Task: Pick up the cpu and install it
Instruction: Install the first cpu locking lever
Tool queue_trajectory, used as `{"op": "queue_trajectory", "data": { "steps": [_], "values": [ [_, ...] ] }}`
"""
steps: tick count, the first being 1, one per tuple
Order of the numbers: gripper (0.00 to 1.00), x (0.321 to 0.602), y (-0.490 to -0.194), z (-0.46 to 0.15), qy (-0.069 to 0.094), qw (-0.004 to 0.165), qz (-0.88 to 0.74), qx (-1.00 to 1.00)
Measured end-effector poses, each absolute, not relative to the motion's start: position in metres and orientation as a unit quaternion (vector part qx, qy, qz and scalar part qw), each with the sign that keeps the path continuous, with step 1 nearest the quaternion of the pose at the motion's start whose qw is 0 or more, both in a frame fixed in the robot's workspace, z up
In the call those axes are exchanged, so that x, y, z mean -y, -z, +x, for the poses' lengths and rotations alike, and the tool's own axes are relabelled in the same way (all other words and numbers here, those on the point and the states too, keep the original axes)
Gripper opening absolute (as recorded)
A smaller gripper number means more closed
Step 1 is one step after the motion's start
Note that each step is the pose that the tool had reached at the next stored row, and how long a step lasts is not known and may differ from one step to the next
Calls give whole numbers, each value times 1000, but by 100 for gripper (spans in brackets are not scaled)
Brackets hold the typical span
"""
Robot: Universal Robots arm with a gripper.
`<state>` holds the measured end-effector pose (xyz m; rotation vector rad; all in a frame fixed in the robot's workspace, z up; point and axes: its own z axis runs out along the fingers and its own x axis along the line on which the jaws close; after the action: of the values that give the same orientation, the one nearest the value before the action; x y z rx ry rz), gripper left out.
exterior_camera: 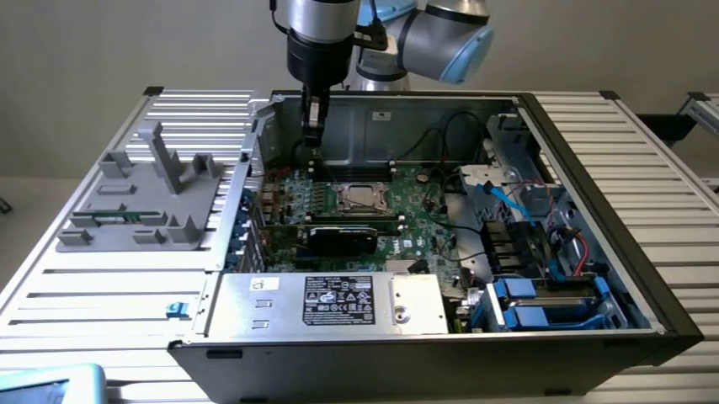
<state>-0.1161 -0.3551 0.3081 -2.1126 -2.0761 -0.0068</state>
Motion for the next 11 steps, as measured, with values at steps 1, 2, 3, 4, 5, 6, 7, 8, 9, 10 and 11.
{"op": "queue_trajectory", "data": {
  "steps": [1,2,3,4,5,6,7,8,9,10,11],
  "values": [
    [11,355,-308,-116,2,90,-710,698],
    [11,355,-308,-116,2,90,-710,698],
    [11,355,-308,-116,2,90,-710,698],
    [11,355,-308,-116,2,90,-710,698],
    [11,355,-308,-116,2,90,-711,698],
    [11,355,-308,-116,2,90,-711,698],
    [11,355,-308,-116,2,90,-711,698],
    [11,355,-308,-116,2,90,-711,698],
    [11,355,-308,-116,2,90,-711,697],
    [11,355,-308,-116,3,90,-713,695],
    [11,355,-308,-116,3,90,-716,693]
  ]
}}
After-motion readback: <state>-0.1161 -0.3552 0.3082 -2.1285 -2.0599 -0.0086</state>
